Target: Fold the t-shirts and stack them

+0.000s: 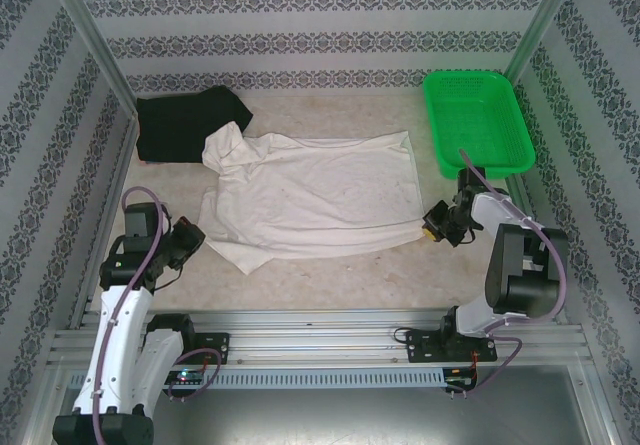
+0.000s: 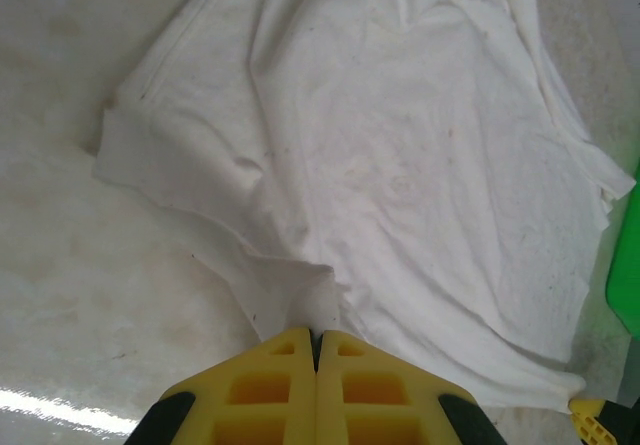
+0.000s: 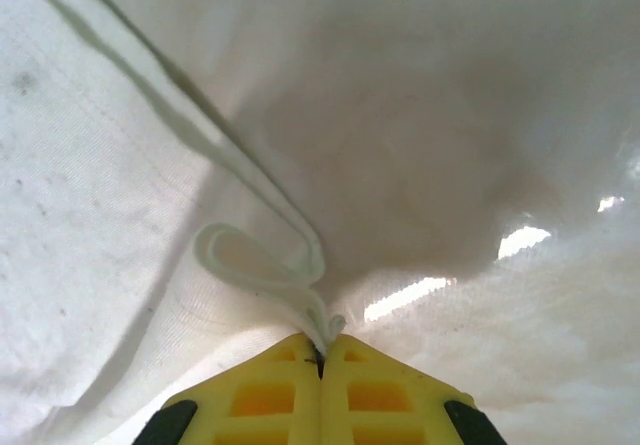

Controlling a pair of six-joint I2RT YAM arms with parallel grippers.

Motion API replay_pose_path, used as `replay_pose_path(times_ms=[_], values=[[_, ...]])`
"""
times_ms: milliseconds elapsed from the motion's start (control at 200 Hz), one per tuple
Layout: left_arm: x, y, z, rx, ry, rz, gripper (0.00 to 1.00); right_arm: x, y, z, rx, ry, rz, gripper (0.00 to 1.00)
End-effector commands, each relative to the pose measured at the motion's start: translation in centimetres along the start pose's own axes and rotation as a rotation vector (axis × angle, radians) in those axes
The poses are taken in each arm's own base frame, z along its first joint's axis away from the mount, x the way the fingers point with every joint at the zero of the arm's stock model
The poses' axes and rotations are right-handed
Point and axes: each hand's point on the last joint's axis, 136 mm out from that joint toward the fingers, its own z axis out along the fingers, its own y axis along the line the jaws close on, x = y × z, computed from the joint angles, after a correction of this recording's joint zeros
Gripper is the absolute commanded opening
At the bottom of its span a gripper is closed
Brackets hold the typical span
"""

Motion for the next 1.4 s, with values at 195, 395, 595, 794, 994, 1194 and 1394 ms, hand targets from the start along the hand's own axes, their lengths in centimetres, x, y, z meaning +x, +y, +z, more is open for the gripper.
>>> replay_pose_path(times_ms=[195,395,595,794,994,1194,1394], values=[[-3.6,-3.9,-1.8,0.097,-0.111,0.061,0.0,0.2,1.1,-3.9,-0.076,0.005,0.012,0.01],[-2.7,-3.0,-1.0,0.087,-0.081,0.059,0.0,2.3,-0.5,-1.9,-0.044,0.129,0.018,0.04],[-1.0,-1.5,0.1,0.077,-0.038,0.033,0.0,3.5,-1.9,-0.4,-0.01,0.187,0.025,0.09],[0.1,-0.3,0.8,0.058,-0.005,0.023,0.0,3.8,-2.8,0.2,0.025,0.209,0.024,0.25],[0.1,-0.3,1.0,0.064,-0.003,0.021,0.0,3.9,-2.6,-0.1,0.028,0.213,0.016,0.28],[0.2,-0.1,1.1,0.057,0.001,0.024,0.0,4.8,-4.1,-0.8,0.088,0.205,-0.015,0.31],[0.1,-0.1,1.4,0.058,0.001,0.021,0.0,3.8,-4.0,0.3,0.075,0.17,0.014,0.29]])
